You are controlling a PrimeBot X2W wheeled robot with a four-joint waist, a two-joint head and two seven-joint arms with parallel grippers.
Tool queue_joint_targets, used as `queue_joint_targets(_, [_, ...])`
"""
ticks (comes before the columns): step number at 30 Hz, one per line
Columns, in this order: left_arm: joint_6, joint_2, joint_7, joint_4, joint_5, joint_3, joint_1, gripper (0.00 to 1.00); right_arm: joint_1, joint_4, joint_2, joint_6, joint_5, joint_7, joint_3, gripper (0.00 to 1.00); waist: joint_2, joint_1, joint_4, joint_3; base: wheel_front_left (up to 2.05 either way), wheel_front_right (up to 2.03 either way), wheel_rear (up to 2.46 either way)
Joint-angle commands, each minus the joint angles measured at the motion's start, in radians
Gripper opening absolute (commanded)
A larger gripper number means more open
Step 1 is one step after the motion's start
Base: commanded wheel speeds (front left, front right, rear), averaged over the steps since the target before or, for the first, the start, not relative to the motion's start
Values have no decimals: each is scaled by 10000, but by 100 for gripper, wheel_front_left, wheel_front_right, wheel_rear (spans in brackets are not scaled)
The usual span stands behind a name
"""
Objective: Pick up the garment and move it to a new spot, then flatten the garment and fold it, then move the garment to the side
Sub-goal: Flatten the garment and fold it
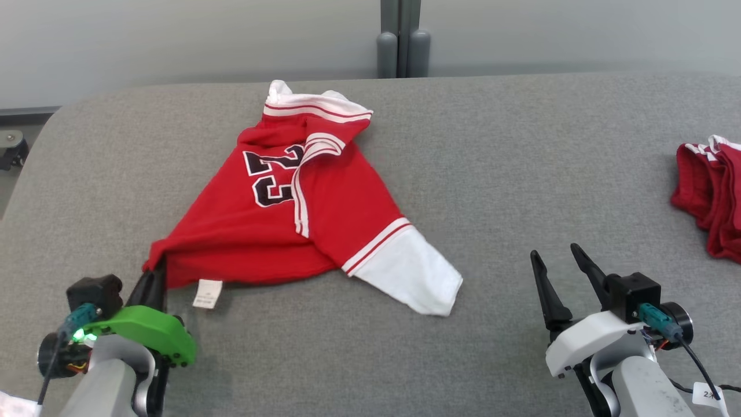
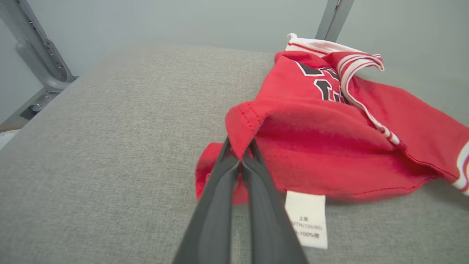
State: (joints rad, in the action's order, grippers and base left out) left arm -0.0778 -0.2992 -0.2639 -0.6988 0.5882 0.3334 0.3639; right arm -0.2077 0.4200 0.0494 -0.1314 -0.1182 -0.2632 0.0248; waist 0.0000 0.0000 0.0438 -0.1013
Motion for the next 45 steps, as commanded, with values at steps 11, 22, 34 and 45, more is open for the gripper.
queue_joint_targets(11, [559,558,-4,1228,-1654,-2125,-1012,100,-29,-413,35,16,-251,-19,380,100,0,0,-138,-90,0,0,0])
queue_joint_targets(22, [146,1626,-4,1788,-2963,-3476,-1976,100,-161,-287,33,16,-518,-19,1492,100,0,0,102,-428,0,0,0])
queue_joint_targets(34, [-321,2071,-4,1370,-3649,-4290,-1527,100,-867,311,41,16,454,-17,4536,100,0,0,434,-880,0,0,0])
queue_joint_targets(45, [-492,2316,-4,1266,-3881,-4558,-1318,100,-1402,2112,43,16,725,-8,5082,100,0,0,744,-1174,0,0,0])
